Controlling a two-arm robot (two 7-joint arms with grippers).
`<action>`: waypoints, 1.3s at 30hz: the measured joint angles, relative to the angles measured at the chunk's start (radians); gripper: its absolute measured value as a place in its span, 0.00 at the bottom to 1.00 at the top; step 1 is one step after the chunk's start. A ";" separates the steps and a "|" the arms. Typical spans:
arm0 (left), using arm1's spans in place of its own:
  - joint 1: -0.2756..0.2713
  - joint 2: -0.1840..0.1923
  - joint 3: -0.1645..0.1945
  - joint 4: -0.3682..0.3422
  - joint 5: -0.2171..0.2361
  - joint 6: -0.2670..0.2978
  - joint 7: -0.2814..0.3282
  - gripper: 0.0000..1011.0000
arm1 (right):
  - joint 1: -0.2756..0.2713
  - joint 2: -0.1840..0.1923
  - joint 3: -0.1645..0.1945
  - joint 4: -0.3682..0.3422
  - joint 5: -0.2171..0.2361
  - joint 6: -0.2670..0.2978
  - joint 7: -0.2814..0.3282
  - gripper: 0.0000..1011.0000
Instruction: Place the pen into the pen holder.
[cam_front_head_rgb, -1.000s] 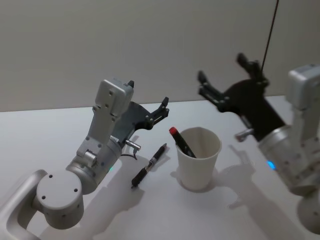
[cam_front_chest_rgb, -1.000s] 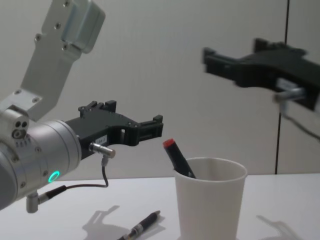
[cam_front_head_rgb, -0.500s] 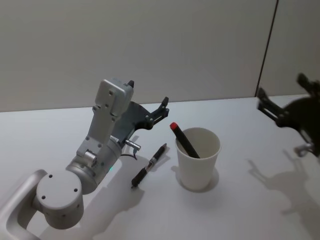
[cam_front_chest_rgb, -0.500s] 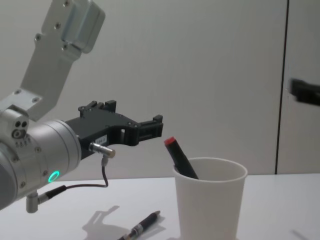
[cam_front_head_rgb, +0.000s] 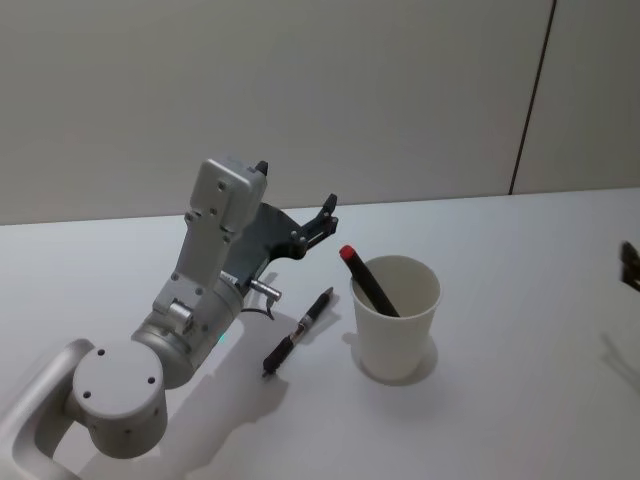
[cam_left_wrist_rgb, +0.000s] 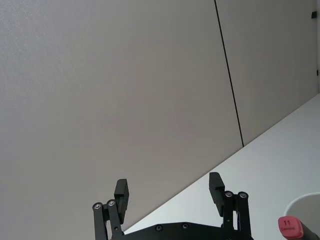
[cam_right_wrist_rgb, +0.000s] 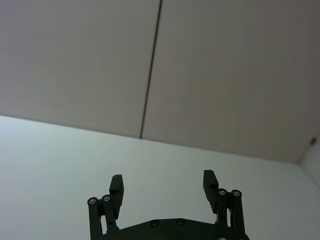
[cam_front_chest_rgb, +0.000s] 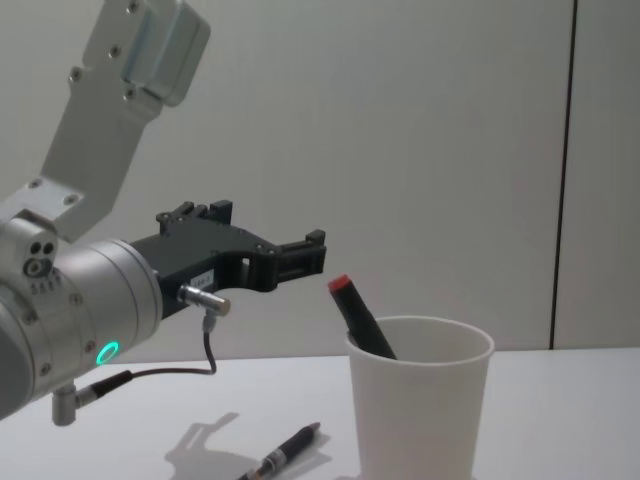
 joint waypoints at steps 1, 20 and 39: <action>0.000 0.000 0.000 0.000 0.000 0.000 0.000 0.99 | -0.008 0.006 0.007 0.000 0.004 0.006 -0.003 0.99; 0.018 0.016 -0.008 -0.023 -0.001 0.015 0.020 0.99 | -0.110 0.089 0.100 -0.003 0.057 0.075 -0.034 0.99; 0.124 0.132 -0.059 -0.140 -0.121 0.171 0.059 0.99 | -0.133 0.107 0.120 -0.003 0.069 0.090 -0.040 0.99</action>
